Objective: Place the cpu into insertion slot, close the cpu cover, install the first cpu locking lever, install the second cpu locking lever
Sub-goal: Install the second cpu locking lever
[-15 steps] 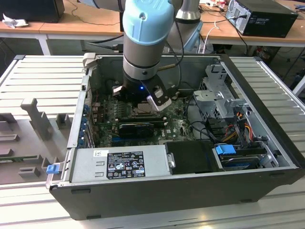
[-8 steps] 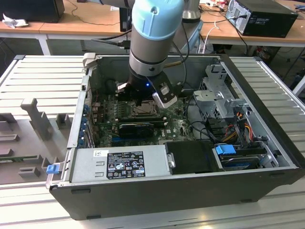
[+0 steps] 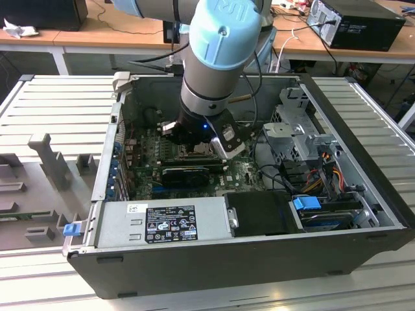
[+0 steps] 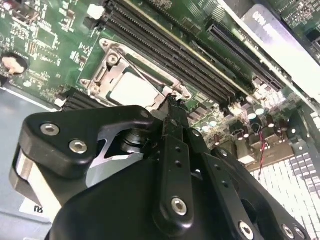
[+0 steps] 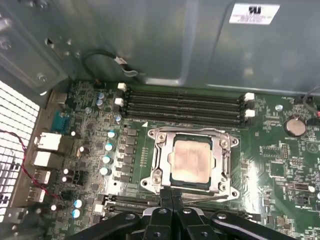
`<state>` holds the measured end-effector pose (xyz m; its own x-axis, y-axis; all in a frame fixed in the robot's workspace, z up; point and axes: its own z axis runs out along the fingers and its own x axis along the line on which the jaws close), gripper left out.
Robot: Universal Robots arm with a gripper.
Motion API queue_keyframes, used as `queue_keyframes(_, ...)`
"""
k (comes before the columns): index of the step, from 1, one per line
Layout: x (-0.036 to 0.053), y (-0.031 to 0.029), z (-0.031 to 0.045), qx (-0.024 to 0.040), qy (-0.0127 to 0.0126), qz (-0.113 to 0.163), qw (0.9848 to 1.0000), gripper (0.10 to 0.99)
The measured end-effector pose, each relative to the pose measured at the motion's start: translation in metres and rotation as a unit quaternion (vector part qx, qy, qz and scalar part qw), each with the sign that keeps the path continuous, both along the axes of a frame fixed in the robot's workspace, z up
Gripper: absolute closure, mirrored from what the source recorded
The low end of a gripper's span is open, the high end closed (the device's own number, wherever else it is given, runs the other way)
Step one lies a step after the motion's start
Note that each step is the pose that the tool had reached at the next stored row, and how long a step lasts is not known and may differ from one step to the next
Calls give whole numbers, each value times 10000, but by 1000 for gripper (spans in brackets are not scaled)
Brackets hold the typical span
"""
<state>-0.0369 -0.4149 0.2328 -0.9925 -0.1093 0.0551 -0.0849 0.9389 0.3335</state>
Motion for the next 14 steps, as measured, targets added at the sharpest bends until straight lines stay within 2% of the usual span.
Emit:
queue_keyframes(3, -75, 0, -100, 4, 0, 1, 10000, 980)
queue_keyframes(7, -118, 0, -155, 39, 0, 2, 10000, 980)
queue_keyframes(12, -124, -20, -192, 167, 0, -19, 9999, 980)
queue_keyframes(14, -143, -47, -211, 221, 1, -20, 9998, 980)
